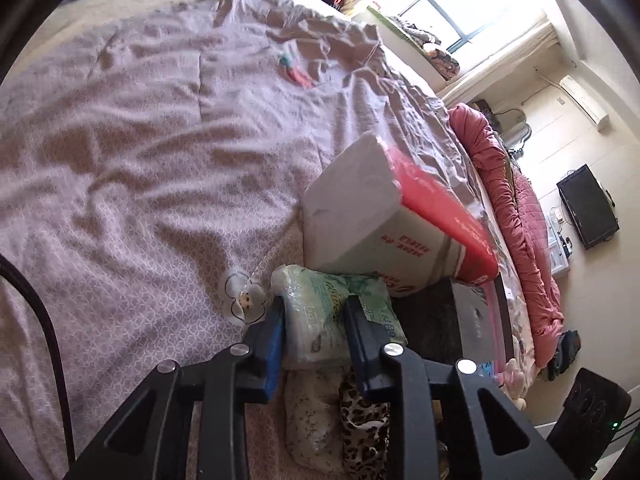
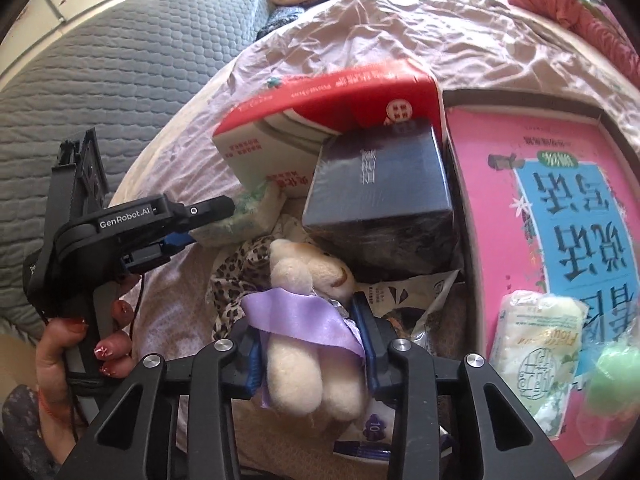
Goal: Organize soft objects
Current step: 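Grasp the purple-dressed plush bear with the right gripper while the left grasps the white wipes pack, then lift and carry the bear and wipes pack with both grippers over the tray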
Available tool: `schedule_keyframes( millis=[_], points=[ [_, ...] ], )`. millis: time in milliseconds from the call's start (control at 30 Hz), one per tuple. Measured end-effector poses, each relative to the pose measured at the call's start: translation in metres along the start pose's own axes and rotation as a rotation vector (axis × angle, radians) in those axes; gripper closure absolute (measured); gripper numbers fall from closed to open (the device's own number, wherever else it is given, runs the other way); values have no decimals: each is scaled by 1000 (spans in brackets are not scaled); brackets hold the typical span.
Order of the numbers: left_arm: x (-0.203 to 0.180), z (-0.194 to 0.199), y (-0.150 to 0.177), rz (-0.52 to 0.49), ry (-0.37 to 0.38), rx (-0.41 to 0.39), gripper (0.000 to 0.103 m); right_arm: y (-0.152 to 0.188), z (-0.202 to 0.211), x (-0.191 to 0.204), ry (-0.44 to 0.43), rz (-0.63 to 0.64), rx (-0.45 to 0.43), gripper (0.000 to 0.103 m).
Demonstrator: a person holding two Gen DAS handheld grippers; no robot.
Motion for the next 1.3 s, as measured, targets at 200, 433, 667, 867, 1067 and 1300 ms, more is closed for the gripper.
schedule_keyframes(
  millis=[200,433,667,867,1067,1300],
  points=[
    [-4,22,-3,-61,-57,-46,76,-3,12,8,0,41,-30,64],
    [-6,48,1,-100,-108,-72,77,-8,25,8,-1,27,-62,64],
    [-21,72,6,-117,-124,-95,77,-17,47,5,-3,0,-108,64],
    [-49,95,11,-131,-111,-119,77,-25,72,0,-6,-14,-158,64],
    [-83,114,16,-172,-101,-142,77,-30,96,-5,-13,-30,-205,64],
    [-119,119,36,-236,-95,-113,77,-37,115,-14,-16,-61,-247,64]
  ],
)
Point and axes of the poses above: each gripper's, at about its wrist camera, not at the fingertips, and z roughly against the way its jaws point, x to its left, y to its underside, the point moved 7 cm from there along -z, roughly the way its jaws point, and after that the axes turned 9 degrees about -x, right-handed, at the moved point
